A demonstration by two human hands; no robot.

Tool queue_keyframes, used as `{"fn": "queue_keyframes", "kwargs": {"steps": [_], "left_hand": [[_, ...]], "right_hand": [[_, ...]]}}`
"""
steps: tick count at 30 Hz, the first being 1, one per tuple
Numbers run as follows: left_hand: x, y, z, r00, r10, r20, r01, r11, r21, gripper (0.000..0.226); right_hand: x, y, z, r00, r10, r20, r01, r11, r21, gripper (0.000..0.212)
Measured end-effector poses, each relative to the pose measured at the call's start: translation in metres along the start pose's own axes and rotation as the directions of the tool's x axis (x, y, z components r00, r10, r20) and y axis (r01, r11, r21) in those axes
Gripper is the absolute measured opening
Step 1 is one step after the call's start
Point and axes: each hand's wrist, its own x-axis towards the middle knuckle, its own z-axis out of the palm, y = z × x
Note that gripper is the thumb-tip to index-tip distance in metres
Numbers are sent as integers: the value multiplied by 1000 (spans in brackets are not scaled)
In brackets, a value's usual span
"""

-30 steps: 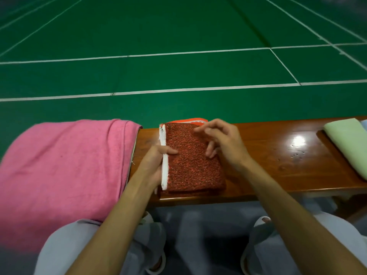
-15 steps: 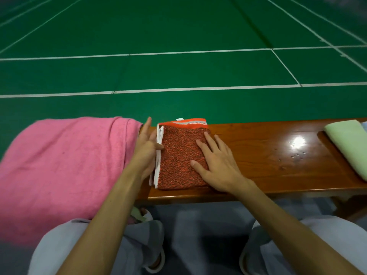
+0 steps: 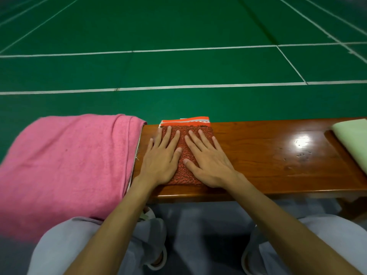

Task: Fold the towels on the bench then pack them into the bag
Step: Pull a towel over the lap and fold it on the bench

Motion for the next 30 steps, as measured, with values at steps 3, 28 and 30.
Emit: {"fn": "queue_keyframes", "kwargs": {"steps": [3, 28, 30], "left_hand": [[-3, -12, -4, 1000, -18, 10, 19, 1000, -13, 73], [-69, 7, 0, 909, 416, -26, -416, 909, -1, 110], [-72, 5, -9, 904, 421, -72, -425, 904, -48, 93]], "right_hand": [[-3, 13, 0, 1000, 18, -19, -18, 1000, -7, 79], [-71, 26, -8, 957, -266, -117, 253, 961, -115, 104], [-74, 23, -15, 953, -275, -124, 260, 957, -125, 88]]}}
